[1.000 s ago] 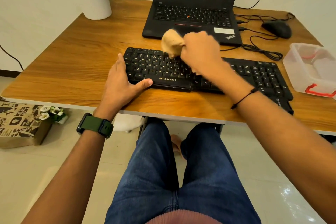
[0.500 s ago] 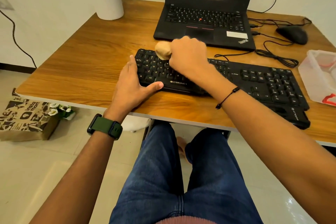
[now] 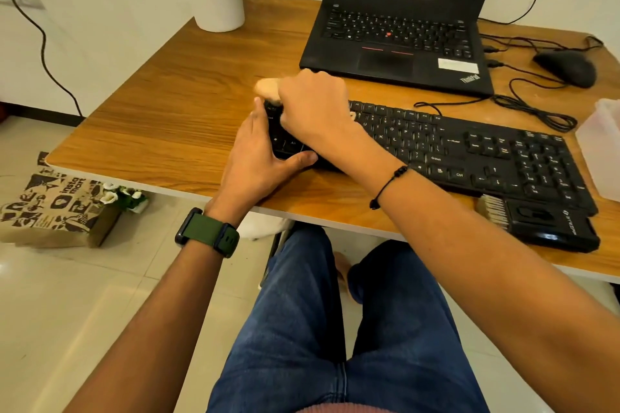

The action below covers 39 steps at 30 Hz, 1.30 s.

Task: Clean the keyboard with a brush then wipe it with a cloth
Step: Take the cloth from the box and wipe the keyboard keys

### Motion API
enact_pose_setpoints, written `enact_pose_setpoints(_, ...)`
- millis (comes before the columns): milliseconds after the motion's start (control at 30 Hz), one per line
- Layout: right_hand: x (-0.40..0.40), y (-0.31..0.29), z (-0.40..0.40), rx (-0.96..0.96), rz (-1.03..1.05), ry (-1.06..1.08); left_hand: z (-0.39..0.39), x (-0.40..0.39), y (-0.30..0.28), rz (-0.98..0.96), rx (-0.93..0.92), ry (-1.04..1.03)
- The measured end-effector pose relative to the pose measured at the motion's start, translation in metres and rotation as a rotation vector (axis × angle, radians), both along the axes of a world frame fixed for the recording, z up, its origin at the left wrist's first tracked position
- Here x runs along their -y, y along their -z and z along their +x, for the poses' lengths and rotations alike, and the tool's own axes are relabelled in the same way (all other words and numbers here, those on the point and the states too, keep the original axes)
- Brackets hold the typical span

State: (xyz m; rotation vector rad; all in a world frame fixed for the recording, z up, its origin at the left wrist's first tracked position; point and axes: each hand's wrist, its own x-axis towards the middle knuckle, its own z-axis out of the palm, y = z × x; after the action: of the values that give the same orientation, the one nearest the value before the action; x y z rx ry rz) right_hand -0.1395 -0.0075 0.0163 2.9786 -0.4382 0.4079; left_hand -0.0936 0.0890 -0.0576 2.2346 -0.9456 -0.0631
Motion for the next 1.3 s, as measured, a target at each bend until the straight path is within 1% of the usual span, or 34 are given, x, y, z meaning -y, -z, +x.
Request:
enact_pose_setpoints(100, 0.011, -0.009, 0.003, 0.078, 0.075, 0.051, 0.000, 0.000, 0.000, -0.017, 0.004, 0.015)
enact_pose_setpoints(200, 0.026, -0.010, 0.007, 0.093, 0.018, 0.123, -0.004, 0.000, 0.000, -0.015, 0.004, -0.003)
enact_pose_setpoints(267, 0.023, -0.002, 0.011, 0.036, 0.041, 0.087, -0.003, 0.001, 0.002, -0.044, -0.027, -0.007)
enact_pose_setpoints(367, 0.008, 0.015, 0.013, -0.025, 0.095, -0.032, 0.002, 0.001, 0.003, -0.073, -0.067, -0.012)
enact_pose_setpoints(533, 0.008, 0.011, -0.004, -0.098, 0.131, -0.120, 0.000, 0.001, 0.003, -0.097, -0.064, -0.013)
enact_pose_setpoints(600, 0.011, 0.004, -0.007, -0.054, 0.156, -0.146, -0.001, 0.001, 0.002, -0.097, -0.068, -0.008)
enact_pose_setpoints(667, 0.014, -0.001, -0.004, 0.032, 0.150, -0.110, -0.002, 0.001, 0.002, -0.091, -0.062, -0.008)
enact_pose_setpoints(733, 0.016, -0.003, 0.004, 0.075, 0.114, -0.080, -0.001, 0.001, 0.002, -0.088, -0.055, -0.011)
enact_pose_setpoints(800, 0.012, 0.001, 0.010, 0.039, 0.099, -0.107, -0.001, 0.001, 0.002, -0.087, -0.048, -0.012)
enact_pose_setpoints(900, 0.005, 0.012, 0.008, -0.064, 0.134, -0.153, -0.001, 0.002, 0.002, -0.089, -0.041, -0.021)
enact_pose_setpoints(1000, 0.005, 0.014, -0.003, -0.077, 0.177, -0.170, -0.001, 0.002, 0.002, -0.098, -0.037, -0.025)
enact_pose_setpoints(1133, 0.014, 0.008, -0.009, -0.128, 0.289, -0.267, -0.002, 0.001, 0.001, -0.103, -0.070, -0.014)
enact_pose_setpoints(1200, 0.021, 0.003, -0.007, -0.059, 0.355, -0.248, -0.003, 0.000, 0.000, -0.107, -0.083, -0.010)
enact_pose_setpoints(1300, 0.027, -0.001, 0.002, 0.080, 0.275, -0.142, -0.005, 0.000, -0.002, -0.119, -0.095, -0.013)
